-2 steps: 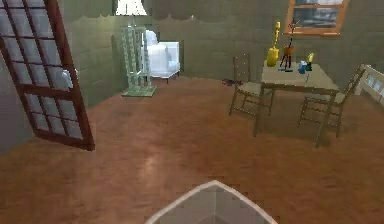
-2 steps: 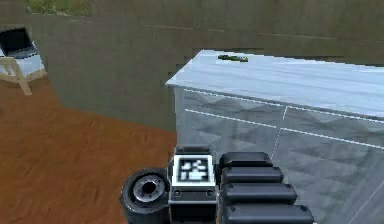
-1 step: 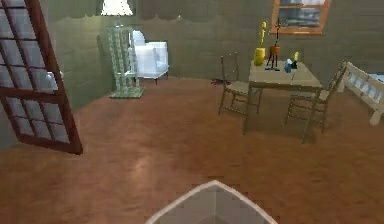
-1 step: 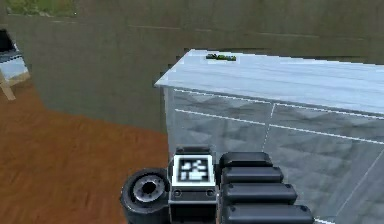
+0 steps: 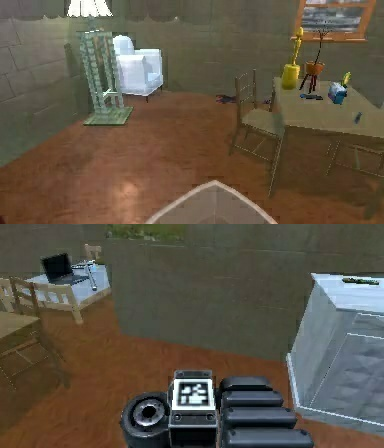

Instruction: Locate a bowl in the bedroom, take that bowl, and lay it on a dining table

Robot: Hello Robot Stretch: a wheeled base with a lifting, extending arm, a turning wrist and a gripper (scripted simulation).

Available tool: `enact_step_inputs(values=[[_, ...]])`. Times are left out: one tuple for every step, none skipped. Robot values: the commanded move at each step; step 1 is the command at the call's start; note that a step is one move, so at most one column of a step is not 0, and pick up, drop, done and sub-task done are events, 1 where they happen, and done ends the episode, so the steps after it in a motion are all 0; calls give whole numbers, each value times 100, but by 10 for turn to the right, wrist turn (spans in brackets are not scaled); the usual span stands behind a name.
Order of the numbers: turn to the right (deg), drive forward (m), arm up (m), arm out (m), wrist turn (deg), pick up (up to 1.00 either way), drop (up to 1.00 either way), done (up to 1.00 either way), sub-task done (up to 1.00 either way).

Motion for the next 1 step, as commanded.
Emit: enact_step_inputs(values=[[0, 100, 0, 0, 0, 0, 0, 0, 0]])
